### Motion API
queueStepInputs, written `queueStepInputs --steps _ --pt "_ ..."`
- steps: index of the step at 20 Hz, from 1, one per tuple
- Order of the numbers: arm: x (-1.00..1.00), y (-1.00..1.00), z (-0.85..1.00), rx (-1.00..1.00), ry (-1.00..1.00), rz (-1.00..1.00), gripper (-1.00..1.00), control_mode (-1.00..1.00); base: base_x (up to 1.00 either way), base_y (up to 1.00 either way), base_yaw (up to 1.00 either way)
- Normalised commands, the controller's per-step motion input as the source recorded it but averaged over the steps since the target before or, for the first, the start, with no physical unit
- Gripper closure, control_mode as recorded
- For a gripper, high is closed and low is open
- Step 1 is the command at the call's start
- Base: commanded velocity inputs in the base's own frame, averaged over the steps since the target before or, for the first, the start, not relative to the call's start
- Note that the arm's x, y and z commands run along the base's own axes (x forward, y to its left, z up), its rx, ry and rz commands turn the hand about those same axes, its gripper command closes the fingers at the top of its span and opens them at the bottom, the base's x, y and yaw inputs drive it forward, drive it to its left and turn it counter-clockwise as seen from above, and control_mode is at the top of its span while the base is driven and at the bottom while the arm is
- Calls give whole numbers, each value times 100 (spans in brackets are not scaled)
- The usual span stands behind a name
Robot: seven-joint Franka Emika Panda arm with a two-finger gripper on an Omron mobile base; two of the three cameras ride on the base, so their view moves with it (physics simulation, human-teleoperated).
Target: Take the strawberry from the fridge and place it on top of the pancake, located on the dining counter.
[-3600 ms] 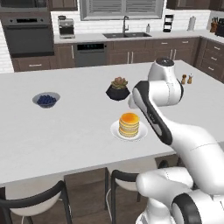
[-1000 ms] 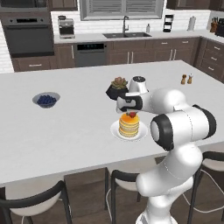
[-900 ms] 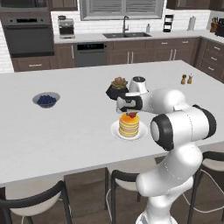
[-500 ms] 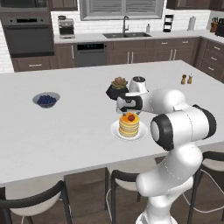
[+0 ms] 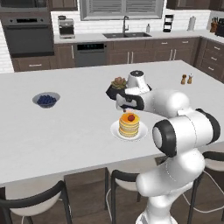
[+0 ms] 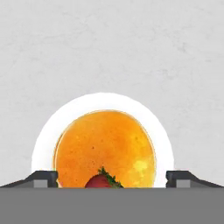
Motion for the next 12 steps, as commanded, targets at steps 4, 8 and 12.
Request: queueStepInputs --steps 4,8,12 --pt "-100 0 72 0 -6 -3 -100 -100 0 0 0" --pt "-100 1 22 1 0 -7 -100 -100 0 0 0" --pt "-100 46 6 0 0 -8 -100 -100 0 0 0"
